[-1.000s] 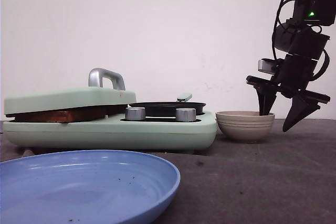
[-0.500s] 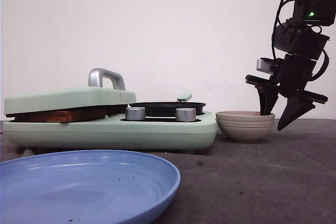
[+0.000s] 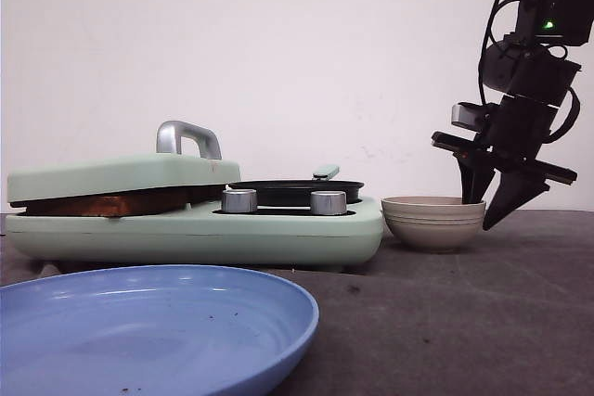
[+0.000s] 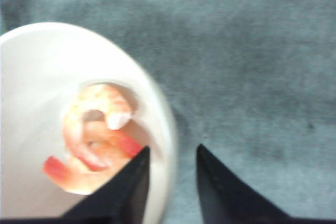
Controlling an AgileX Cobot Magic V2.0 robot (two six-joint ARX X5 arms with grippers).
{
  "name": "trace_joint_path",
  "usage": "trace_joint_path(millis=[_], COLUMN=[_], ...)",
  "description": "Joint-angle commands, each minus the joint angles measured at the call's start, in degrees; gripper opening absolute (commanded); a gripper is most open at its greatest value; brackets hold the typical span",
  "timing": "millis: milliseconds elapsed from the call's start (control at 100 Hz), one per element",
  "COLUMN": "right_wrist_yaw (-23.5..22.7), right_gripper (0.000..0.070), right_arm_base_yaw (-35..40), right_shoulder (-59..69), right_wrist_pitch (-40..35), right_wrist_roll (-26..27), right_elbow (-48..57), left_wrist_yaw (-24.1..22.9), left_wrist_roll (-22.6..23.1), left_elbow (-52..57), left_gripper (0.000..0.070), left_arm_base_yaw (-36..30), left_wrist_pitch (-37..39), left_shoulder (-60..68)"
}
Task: Make breakfast with bread and shrimp
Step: 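Lower the right gripper to the beige bowl rim and grip it, then lift the beige bowl with the right gripper over the frying pan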
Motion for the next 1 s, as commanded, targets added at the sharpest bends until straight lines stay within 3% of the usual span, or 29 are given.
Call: trace_joint_path(millis=[0, 130, 610, 990], right_wrist_yaw=[-0.37, -0.24, -0.61, -2.75], right_gripper=[0.0071, 0.0, 0.0, 0.0], right_arm_base_yaw=[0.35, 0.44, 0.42, 0.44], right_shoulder=[1.66, 1.68, 0.68, -7.45], right_wrist_pitch=[0.09, 0.07, 0.28, 1.73], right_wrist_roll=[-0.44, -0.44, -0.39, 0.44], right_elbow=[1.36, 1.36, 1.42, 1.44], left_wrist_yaw=[-0.26, -0.26, -0.26, -0.26], left_wrist_roll=[0.37, 0.39, 0.37, 0.37], left_elbow=[0.22, 0.22, 0.22, 0.22], left_gripper=[0.0545, 0.0545, 0.0545, 0.0545], left_arm_base_yaw=[0.04, 0.04, 0.04, 0.04], left_wrist_pitch=[0.63, 0.63, 0.63, 0.59], left_shoulder=[0.09, 0.09, 0.09, 0.09])
